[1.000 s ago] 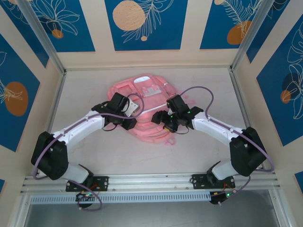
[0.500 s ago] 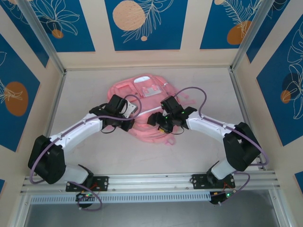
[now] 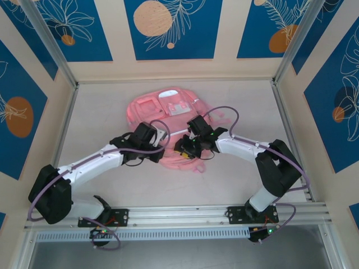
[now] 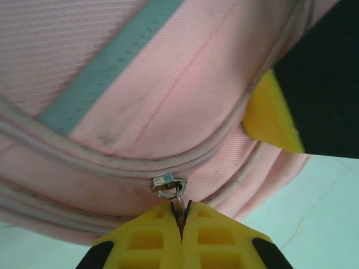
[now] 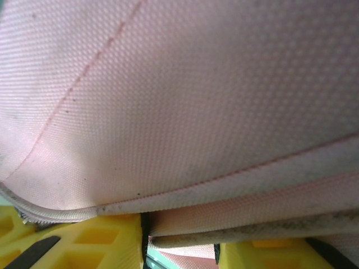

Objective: Pack the student bag

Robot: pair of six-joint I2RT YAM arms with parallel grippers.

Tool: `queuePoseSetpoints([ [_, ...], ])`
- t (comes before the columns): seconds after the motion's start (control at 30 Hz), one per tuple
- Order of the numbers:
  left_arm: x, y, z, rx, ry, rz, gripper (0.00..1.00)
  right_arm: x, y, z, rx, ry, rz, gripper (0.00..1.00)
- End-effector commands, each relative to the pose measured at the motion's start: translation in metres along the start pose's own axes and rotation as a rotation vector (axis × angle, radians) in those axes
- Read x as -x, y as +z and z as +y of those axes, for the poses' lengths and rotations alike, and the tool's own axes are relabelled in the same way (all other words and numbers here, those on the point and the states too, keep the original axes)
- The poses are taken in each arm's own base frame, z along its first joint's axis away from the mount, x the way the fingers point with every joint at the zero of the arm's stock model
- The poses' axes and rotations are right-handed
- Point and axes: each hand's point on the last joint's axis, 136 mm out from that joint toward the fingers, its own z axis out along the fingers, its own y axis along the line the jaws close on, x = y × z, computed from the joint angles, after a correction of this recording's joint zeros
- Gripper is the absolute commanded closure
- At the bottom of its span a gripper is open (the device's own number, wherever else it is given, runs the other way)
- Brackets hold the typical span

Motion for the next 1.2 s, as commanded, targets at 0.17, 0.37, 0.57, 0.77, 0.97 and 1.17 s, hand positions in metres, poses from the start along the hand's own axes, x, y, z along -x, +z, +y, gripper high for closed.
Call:
queuePoseSetpoints([
  [0.17, 0.017, 0.0, -0.044, -0.129, -0.026, -0.031, 1.0, 0.01, -0.02, 0.017, 0.055, -0.047, -0.117, 0.64],
  [0.37, 0.022, -0.015, -0.02, 0.003, -0.074, -0.058, 0.61, 0.016, -0.047, -0.001, 0.007, -0.073, -0.24, 0.6],
  [0.57, 0.037, -0.046, 0.014, 0.137, -0.15, -0.122, 0.37, 0.018, -0.067, -0.008, -0.12, -0.203, -0.338, 0.55],
  [0.77, 0.047, -0.074, 0.06, 0.241, -0.331, -0.212, 0.22, 0.012, -0.071, 0.013, -0.169, -0.415, -0.386, 0.51],
  [0.97, 0.045, -0.077, 0.078, 0.25, -0.439, -0.239, 0.16, -0.004, -0.051, 0.047, -0.14, -0.597, -0.335, 0.52],
  [1.17, 0.038, -0.075, 0.087, 0.241, -0.507, -0.231, 0.11, -0.013, -0.031, 0.057, -0.186, -0.666, -0.293, 0.52],
])
